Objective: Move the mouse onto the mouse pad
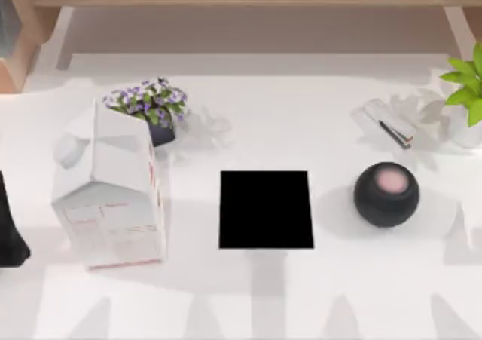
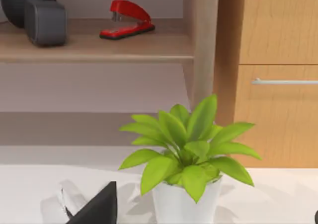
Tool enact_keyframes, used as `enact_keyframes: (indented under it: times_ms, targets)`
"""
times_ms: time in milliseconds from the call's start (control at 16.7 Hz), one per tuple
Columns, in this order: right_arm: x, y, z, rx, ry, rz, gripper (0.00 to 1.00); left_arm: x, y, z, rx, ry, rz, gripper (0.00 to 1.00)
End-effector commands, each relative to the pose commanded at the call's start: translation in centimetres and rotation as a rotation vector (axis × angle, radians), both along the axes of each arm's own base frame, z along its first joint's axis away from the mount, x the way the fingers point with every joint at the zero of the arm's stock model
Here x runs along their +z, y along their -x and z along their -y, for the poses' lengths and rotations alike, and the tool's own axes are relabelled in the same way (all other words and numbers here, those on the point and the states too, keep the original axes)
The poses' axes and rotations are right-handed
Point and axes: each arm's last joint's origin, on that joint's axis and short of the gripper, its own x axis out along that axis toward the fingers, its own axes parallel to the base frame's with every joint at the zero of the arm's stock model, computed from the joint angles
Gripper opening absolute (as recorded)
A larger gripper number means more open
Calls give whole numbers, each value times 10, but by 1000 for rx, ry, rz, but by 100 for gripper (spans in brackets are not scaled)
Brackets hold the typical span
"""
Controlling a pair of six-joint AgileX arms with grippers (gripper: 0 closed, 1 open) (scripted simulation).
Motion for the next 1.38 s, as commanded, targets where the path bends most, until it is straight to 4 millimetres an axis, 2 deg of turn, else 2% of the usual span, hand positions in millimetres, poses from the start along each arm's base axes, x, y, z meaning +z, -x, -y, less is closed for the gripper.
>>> enact_keyframes:
  times_ms: [300,600,780,1020,1380]
  targets:
    - [0,0,0,0,0,0,100,10,-1,-2,16,-6,-61,100]
    - [0,0,0,0,0,0,100,40,-17,-7,54,-19,-372,100]
    - [0,0,0,0,0,0,100,51,-44,-13,69,-19,-671,100]
    - [0,0,0,0,0,0,100,55,-88,-25,74,-4,-1050,100]
    - [0,0,0,0,0,0,100,43,-145,-45,64,35,-1453,100]
